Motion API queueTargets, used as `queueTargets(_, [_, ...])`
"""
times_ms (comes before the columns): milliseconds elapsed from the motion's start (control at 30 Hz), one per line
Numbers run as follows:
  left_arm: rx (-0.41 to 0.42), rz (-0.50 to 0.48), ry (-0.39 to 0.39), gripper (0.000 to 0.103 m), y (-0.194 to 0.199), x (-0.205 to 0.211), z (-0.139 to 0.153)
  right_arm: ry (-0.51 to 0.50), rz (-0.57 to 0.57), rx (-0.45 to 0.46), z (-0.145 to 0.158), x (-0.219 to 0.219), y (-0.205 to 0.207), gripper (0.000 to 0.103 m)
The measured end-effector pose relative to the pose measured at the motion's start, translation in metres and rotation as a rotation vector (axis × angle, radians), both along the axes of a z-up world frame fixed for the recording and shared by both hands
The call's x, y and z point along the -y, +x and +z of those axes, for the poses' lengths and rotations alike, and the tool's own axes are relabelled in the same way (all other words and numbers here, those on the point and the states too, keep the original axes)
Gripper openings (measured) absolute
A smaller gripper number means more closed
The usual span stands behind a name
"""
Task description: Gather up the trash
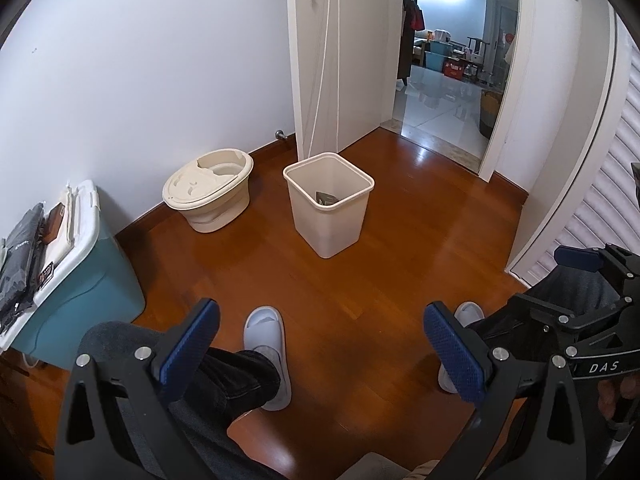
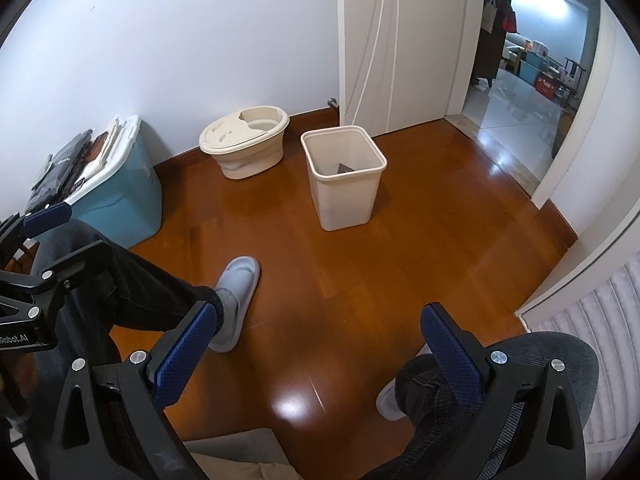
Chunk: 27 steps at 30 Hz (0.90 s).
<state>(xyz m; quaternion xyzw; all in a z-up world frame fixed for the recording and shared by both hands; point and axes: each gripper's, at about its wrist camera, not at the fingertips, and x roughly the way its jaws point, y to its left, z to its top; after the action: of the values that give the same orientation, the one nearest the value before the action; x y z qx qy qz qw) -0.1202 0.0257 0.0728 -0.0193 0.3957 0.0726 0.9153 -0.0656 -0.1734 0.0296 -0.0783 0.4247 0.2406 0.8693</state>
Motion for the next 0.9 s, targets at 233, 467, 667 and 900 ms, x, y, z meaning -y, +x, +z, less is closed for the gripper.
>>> queueTargets(233, [-0.009, 0.002, -0.001, 0.103, 0.0018, -0.0035, -0.0014, -0.004, -0.001, -0.007, -0.0012, -0.0019, 0.0042, 0.103])
queueTargets(467, [-0.023, 0.016, -0.013, 0.103, 0.0039, -0.0110, -0.0016, -0.005, 0.006, -0.017, -0.0052, -0.0032, 0.0062, 0.103])
queueTargets(667, [-0.021, 0.013, -0.012, 0.103, 0.0026, -0.0101, 0.0003, 0.002, 0.003, -0.018, -0.0044, -0.0040, 0.0059, 0.103])
queueTargets(900, [-0.018, 0.011, -0.015, 0.103, 0.0011, -0.0062, 0.0032, 0.005, -0.004, -0.023, -0.0070, -0.0015, 0.0062, 0.103])
